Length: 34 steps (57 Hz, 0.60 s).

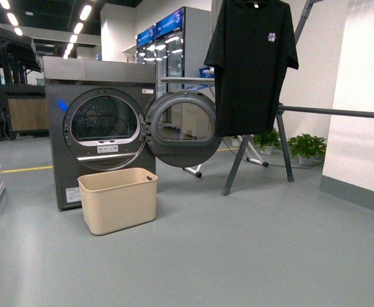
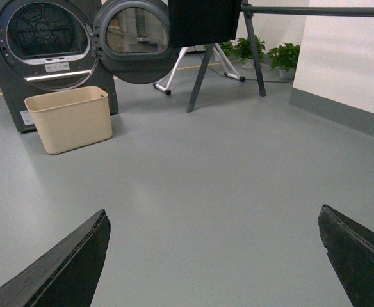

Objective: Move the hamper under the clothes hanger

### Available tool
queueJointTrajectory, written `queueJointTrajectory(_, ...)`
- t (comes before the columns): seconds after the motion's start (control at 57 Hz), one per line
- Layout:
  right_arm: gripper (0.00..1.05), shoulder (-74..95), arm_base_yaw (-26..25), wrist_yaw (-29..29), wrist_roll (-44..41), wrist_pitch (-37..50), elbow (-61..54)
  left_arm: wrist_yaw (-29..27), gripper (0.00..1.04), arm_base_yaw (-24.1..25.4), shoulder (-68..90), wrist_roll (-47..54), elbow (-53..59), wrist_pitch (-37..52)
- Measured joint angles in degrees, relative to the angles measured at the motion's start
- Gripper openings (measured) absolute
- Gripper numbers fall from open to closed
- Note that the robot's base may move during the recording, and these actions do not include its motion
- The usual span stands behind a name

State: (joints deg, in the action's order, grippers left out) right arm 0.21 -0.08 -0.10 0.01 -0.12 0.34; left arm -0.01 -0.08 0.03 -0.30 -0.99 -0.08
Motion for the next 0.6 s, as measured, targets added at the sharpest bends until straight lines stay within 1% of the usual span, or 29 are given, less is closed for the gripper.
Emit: queueJointTrajectory(0.596, 0.97, 0.00, 0.00, 0.00, 0.00, 0.00, 0.00, 0.00, 0.98, 0.00, -0.02, 0.00, 0.00, 0.00)
